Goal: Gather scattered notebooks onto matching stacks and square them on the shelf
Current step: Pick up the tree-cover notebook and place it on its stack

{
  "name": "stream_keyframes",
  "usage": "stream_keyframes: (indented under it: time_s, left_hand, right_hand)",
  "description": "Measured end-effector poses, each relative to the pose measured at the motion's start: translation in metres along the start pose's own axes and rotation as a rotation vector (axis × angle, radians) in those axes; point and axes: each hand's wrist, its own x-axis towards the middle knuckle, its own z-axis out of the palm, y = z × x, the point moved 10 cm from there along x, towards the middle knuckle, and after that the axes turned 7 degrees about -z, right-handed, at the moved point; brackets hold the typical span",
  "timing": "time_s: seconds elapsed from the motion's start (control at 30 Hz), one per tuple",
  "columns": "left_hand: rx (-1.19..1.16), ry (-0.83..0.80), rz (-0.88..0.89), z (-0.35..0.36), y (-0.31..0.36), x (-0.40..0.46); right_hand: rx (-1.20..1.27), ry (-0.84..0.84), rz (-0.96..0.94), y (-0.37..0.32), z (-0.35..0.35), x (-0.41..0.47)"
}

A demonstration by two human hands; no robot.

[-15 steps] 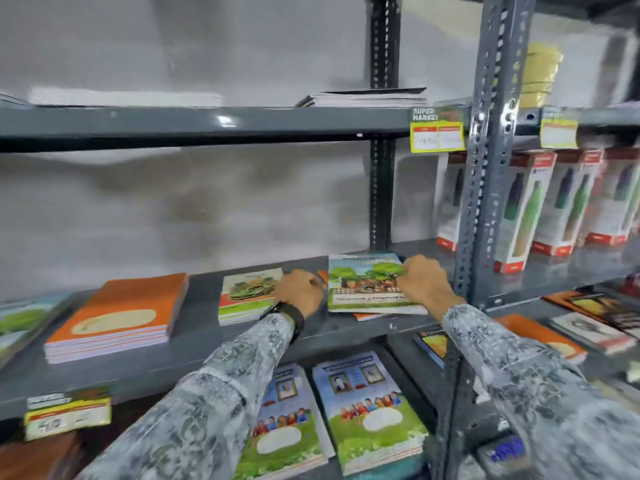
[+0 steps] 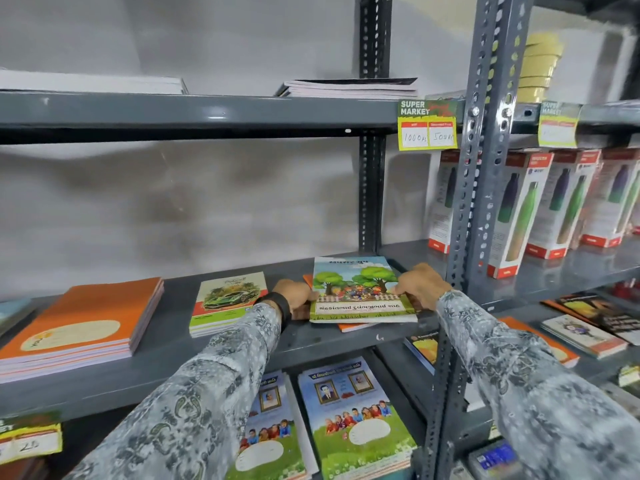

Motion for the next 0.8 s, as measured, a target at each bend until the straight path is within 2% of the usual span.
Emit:
stream_keyframes:
  time_s: [0.07,0.17,0.37,0.5,0.6,0.8]
  left_hand:
    - [-0.13,-0.022,-0.019,0.002,0.005,-0.033]
    - [-0.17,-0.027,0.019,-0.001,0.015,-0.052]
    - [-0.26,0.019,0.108,-0.052,0.034,-0.077]
    - [-0.324,0.097,0.184,-0.125,0.038,-0.105]
    - [-0.318,0.195,0.217,-0.201,0.026,-0.134]
    - [-0.325,0.376,0.24,-0.352,-0.027,-0.193]
  right_hand:
    - [0.026,-0.005,0.029,0.001,-0.001,-0.002]
    - [0.117,0.016,0.035,0.0,-0.003,0.0]
    - [0.462,-0.065,-0.035,-0.049,0.005,-0.026]
    - [0.627,-0.198,-0.114,-0.106,0.04,-0.056]
    - [0.709,-0.301,-0.153,-0.158,0.092,-0.084]
    - [0.708,-0.46,-0.231,-0.249,0.212,-0.145]
